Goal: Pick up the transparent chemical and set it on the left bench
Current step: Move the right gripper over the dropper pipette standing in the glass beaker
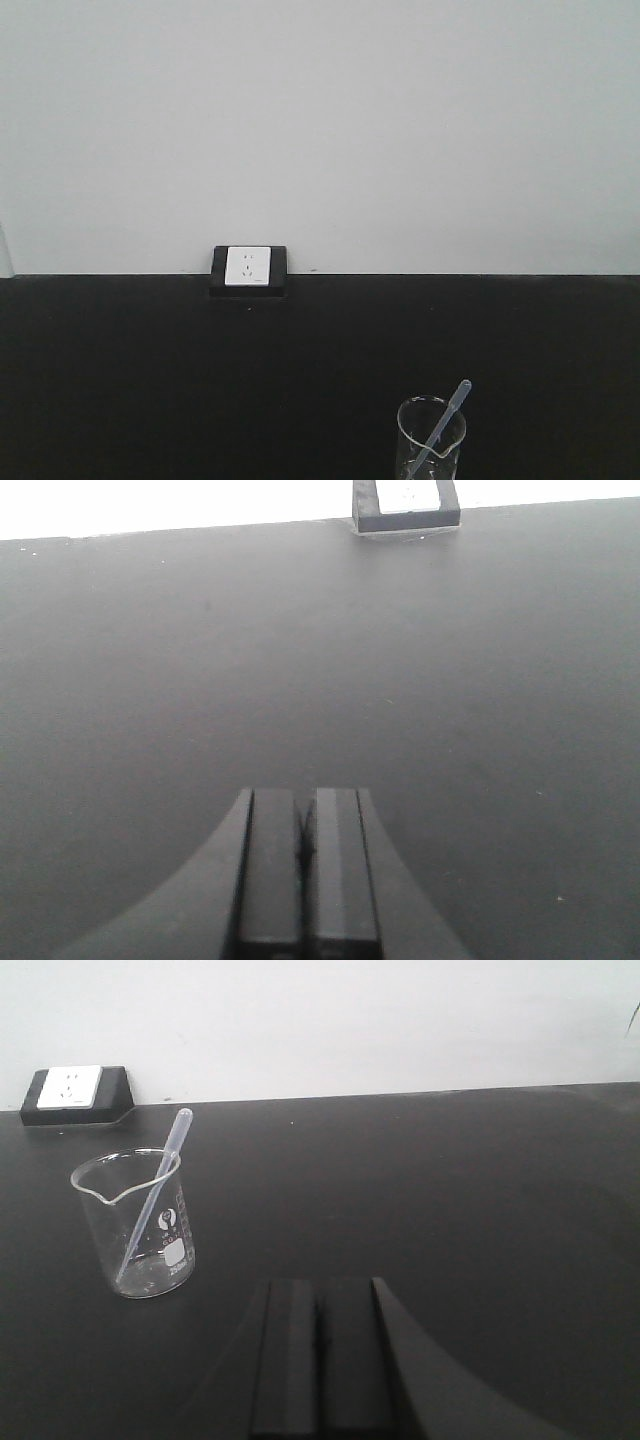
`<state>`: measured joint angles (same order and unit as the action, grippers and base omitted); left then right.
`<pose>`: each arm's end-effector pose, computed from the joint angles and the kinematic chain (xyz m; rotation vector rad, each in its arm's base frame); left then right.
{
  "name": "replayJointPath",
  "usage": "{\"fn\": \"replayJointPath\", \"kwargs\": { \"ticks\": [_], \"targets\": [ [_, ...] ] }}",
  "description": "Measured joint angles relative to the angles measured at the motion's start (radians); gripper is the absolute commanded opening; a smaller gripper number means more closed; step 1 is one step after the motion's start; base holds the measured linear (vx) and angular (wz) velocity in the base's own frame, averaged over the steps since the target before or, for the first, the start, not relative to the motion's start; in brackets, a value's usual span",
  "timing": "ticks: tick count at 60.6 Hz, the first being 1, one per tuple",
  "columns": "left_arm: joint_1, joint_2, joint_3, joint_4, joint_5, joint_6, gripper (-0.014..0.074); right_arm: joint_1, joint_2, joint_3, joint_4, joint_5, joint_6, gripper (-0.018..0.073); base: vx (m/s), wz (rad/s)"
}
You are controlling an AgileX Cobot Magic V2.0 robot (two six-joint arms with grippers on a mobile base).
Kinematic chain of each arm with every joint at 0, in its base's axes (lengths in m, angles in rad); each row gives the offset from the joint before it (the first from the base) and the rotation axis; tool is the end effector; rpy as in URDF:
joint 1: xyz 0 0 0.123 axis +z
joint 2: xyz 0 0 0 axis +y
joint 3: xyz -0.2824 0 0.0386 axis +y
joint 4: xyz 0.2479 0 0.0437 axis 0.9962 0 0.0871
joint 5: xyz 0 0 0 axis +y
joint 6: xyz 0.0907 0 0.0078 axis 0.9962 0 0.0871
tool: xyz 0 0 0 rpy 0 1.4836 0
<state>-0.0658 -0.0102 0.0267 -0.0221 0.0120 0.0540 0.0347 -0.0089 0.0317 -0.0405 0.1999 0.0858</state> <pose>0.0566 -0.0038 0.2035 0.0741 1.5103 -0.0274 0.0563 0.0012 0.1847 0.0157 1.7063 0.0533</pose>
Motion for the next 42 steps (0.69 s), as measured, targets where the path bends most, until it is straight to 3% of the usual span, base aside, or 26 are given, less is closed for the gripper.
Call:
{"fn": "replayJointPath", "kwargs": {
  "ticks": [34,42],
  "targets": [
    [0.0,0.0,0.0,0.0,0.0,0.0,-0.0003,0.0,0.0,0.0,0.0,-0.006,0.0,-0.0008,0.0,0.0],
    [0.0,0.0,0.0,0.0,0.0,0.0,-0.0003,0.0,0.0,0.0,-0.001,-0.108,0.0,-0.0008,0.0,0.0]
  ]
}}
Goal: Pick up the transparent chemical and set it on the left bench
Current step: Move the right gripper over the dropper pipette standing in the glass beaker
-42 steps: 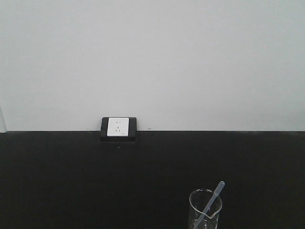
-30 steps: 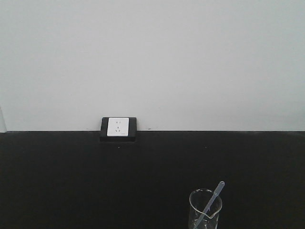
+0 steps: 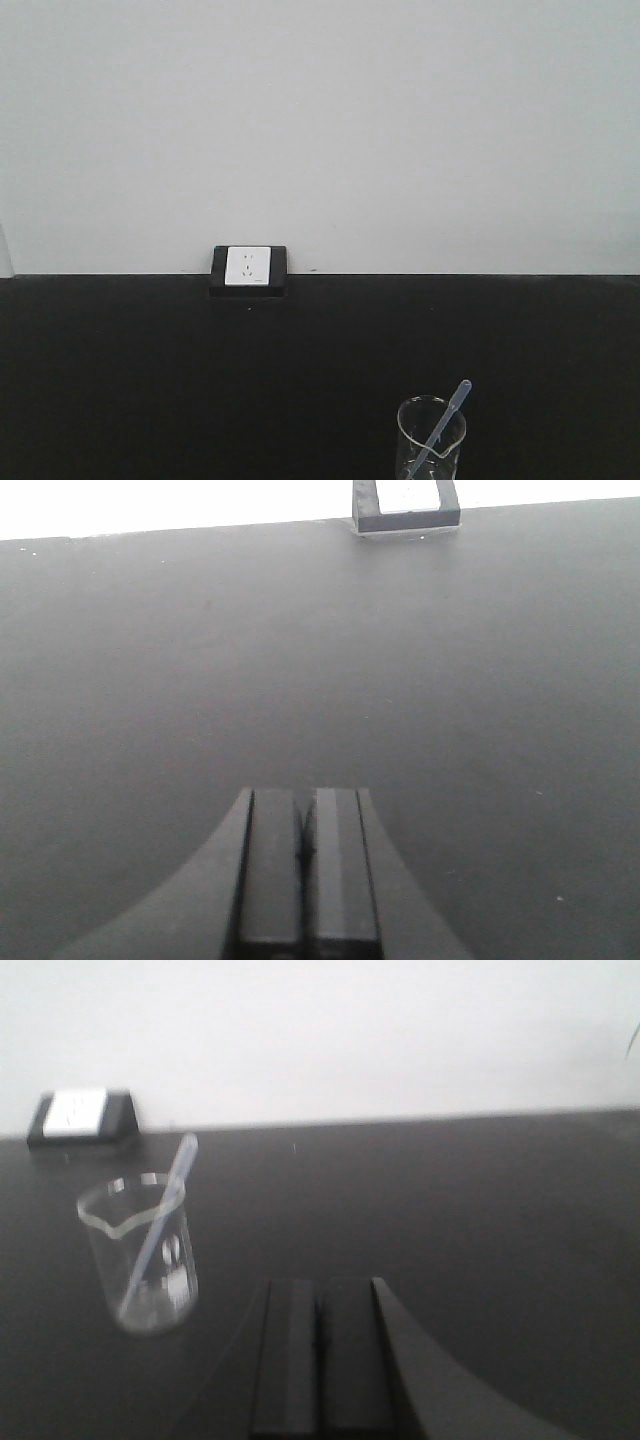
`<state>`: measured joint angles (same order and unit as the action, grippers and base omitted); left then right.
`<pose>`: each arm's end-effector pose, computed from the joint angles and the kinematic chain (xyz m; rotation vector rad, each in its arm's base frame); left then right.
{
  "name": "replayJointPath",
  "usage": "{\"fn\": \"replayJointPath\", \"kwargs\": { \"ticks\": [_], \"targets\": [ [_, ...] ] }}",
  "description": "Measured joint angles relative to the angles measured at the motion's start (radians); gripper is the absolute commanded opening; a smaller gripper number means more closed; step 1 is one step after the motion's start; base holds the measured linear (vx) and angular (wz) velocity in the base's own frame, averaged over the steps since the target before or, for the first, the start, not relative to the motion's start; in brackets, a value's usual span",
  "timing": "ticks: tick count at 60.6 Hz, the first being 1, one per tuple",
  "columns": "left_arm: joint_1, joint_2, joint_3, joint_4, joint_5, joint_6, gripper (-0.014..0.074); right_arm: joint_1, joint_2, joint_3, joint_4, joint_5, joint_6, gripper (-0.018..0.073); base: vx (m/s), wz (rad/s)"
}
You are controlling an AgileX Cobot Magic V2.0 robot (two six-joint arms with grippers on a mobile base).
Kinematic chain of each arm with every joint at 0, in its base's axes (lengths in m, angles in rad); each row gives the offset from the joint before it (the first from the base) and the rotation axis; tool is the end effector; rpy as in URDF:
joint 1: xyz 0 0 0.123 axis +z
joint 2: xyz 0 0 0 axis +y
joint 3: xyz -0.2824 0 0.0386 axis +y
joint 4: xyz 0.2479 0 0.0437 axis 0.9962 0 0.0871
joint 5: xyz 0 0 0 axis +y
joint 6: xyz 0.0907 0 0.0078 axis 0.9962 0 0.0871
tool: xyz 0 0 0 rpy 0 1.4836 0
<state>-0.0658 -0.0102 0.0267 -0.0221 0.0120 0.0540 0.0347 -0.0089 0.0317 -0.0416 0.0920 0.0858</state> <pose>0.0566 -0.0038 0.2035 0.0741 1.5103 -0.0274 0.0571 0.0016 0.1945 0.0107 1.5986 0.0584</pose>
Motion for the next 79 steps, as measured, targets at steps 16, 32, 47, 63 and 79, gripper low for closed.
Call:
{"fn": "replayJointPath", "kwargs": {
  "ticks": [16,32,47,63,79],
  "targets": [
    [0.0,0.0,0.0,0.0,0.0,0.0,-0.0003,0.0,0.033,-0.129,-0.004,-0.312,-0.001,-0.0008,0.0,0.0],
    [0.0,0.0,0.0,0.0,0.0,0.0,-0.0003,0.0,0.424,-0.462,-0.008,-0.273,-0.008,-0.0008,0.0,0.0],
    [0.0,0.0,0.0,0.0,0.0,0.0,-0.0003,0.0,0.801,-0.611,-0.008,-0.259,-0.009,-0.0001,0.0,0.0],
    [0.0,0.0,0.0,0.0,0.0,0.0,-0.0003,0.0,1.061,-0.622,-0.008,-0.258,-0.01,0.0125,0.0,0.0],
    [0.0,0.0,0.0,0.0,0.0,0.0,-0.0003,0.0,1.158,-0.622,-0.008,-0.26,-0.01,0.0526,0.0,0.0]
  ]
}}
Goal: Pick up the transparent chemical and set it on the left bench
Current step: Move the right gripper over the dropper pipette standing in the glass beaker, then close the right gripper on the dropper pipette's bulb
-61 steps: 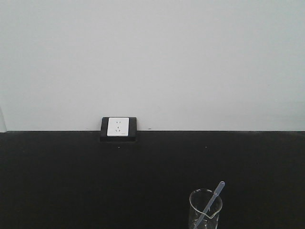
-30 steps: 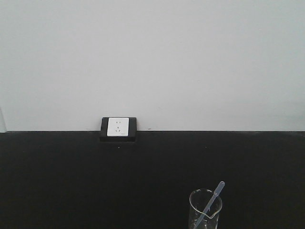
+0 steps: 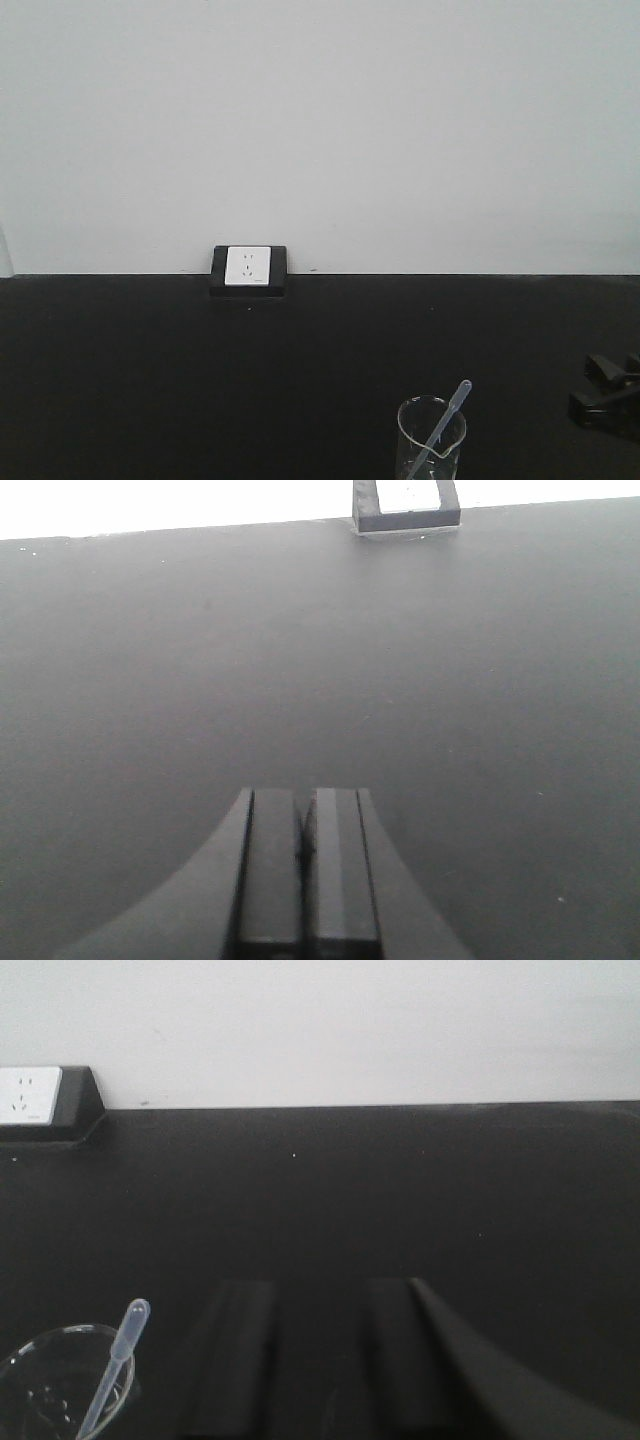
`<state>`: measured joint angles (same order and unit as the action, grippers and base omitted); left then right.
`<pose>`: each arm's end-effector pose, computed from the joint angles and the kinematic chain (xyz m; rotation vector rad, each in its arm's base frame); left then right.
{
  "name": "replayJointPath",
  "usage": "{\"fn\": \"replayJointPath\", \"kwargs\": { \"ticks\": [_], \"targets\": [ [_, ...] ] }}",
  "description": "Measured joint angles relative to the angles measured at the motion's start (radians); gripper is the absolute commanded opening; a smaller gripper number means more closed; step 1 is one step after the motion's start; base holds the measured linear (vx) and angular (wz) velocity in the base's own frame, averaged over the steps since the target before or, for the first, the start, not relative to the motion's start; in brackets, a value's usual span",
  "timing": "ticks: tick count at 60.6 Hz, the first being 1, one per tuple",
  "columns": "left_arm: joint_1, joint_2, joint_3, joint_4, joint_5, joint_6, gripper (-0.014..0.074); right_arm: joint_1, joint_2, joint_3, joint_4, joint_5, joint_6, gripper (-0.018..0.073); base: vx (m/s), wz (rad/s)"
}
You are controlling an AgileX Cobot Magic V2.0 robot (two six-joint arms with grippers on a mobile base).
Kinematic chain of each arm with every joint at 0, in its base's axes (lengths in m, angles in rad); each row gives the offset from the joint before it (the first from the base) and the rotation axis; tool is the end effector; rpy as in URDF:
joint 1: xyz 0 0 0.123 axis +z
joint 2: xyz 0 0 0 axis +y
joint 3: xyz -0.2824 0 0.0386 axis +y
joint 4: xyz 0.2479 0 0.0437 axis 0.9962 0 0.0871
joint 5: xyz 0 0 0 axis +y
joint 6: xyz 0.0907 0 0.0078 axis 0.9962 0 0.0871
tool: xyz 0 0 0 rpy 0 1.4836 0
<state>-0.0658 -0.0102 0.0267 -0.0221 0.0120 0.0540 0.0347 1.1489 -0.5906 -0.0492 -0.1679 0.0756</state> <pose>0.0566 -0.0038 0.2035 0.0741 1.5103 -0.0274 0.2396 0.0091 0.2749 -0.0128 1.8744 0.0502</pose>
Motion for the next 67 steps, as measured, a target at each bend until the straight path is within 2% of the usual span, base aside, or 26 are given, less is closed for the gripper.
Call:
{"fn": "replayJointPath", "kwargs": {
  "ticks": [4,11,19,29,36,42,49,67],
  "targets": [
    [0.0,0.0,0.0,0.0,0.0,0.0,-0.0003,0.0,0.013,0.0,0.0,-0.011,0.0,0.0624,0.0,0.0],
    [0.0,0.0,0.0,0.0,0.0,0.0,-0.0003,0.0,0.029,0.0,0.0,-0.049,0.0,0.0732,0.0,0.0],
    [0.0,0.0,0.0,0.0,0.0,0.0,-0.0003,0.0,0.037,0.0,0.017,-0.096,0.05,0.0726,0.0,0.0],
    [0.0,0.0,0.0,0.0,0.0,0.0,-0.0003,0.0,0.09,-0.001,0.014,-0.253,0.326,0.0689,0.0,0.0],
    [0.0,0.0,0.0,0.0,0.0,0.0,-0.0003,0.0,0.195,-0.007,-0.097,-0.402,0.561,0.0644,0.0,0.0],
    [0.0,0.0,0.0,0.0,0.0,0.0,-0.0003,0.0,0.3,-0.026,-0.211,-0.509,0.704,0.0602,0.0,0.0],
    [0.0,0.0,0.0,0.0,0.0,0.0,-0.0003,0.0,0.427,-0.069,-0.307,-0.573,0.778,0.0566,0.0,0.0],
    [0.0,0.0,0.0,0.0,0.0,0.0,-0.0003,0.0,0.649,-0.162,-0.54,-0.67,0.913,0.0563,0.0,0.0]
  ]
}}
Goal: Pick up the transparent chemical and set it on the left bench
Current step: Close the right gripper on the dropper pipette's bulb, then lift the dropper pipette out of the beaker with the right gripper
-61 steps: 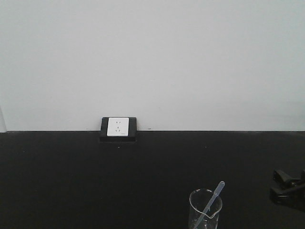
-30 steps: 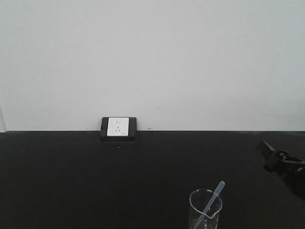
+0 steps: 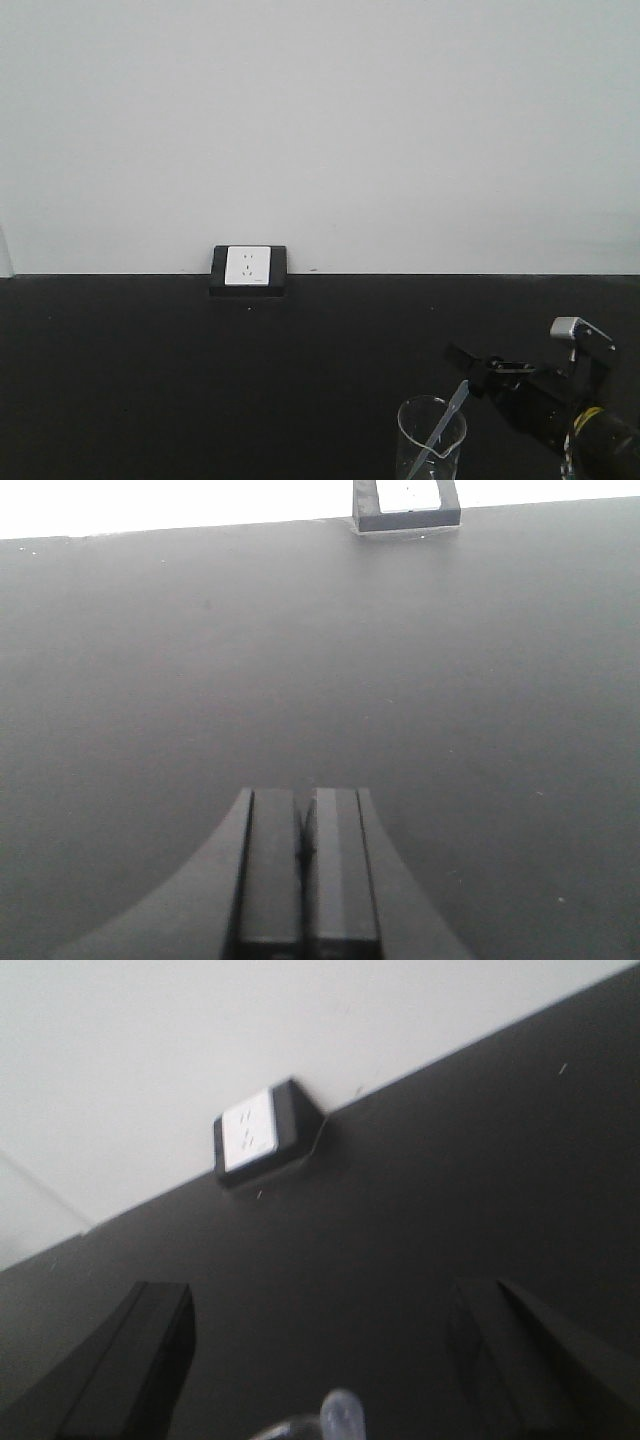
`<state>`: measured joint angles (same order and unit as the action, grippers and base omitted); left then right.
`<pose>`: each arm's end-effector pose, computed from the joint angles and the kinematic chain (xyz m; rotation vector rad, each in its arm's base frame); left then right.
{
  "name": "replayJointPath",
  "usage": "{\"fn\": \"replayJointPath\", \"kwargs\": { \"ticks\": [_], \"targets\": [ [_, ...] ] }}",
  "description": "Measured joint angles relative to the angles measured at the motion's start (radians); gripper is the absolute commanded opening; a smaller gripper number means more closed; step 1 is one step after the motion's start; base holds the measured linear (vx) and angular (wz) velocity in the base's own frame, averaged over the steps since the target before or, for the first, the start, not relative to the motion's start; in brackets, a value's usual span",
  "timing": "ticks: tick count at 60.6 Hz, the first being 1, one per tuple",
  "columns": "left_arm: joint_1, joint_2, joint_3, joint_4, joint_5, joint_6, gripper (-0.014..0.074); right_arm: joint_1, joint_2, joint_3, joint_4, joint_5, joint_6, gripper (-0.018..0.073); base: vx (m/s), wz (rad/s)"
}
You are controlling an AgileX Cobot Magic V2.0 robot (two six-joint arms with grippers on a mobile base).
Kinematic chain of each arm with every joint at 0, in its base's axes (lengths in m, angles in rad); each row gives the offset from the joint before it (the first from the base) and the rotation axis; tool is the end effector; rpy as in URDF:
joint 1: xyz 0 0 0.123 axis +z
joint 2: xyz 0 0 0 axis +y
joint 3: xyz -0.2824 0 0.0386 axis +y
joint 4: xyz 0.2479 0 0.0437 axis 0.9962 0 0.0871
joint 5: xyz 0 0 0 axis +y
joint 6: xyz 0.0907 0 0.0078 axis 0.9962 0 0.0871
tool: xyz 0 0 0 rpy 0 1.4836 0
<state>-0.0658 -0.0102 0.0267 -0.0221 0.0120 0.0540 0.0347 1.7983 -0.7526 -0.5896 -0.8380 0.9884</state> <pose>0.0566 -0.0038 0.2035 0.0741 1.5103 -0.0274 0.3429 0.0495 0.1792 0.1718 1.8294 0.8072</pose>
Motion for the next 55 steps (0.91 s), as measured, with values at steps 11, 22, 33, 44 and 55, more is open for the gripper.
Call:
{"fn": "replayJointPath", "kwargs": {
  "ticks": [11,22,33,44,55],
  "targets": [
    [0.0,0.0,0.0,0.0,0.0,0.0,-0.0003,0.0,0.058,0.0,-0.088,-0.068,0.057,0.0542,0.0,0.0],
    [0.0,0.0,0.0,0.0,0.0,0.0,-0.0003,0.0,0.068,-0.001,-0.102,-0.08,0.079,0.0444,0.0,0.0],
    [0.0,0.0,0.0,0.0,0.0,0.0,-0.0003,0.0,0.068,-0.001,-0.107,-0.082,0.094,0.027,0.0,0.0],
    [0.0,0.0,0.0,0.0,0.0,0.0,-0.0003,0.0,0.068,-0.001,-0.124,-0.056,0.119,0.0071,0.0,0.0],
    [0.0,0.0,0.0,0.0,0.0,0.0,-0.0003,0.0,0.068,-0.001,-0.149,-0.035,0.122,-0.001,0.0,0.0]
  ]
}}
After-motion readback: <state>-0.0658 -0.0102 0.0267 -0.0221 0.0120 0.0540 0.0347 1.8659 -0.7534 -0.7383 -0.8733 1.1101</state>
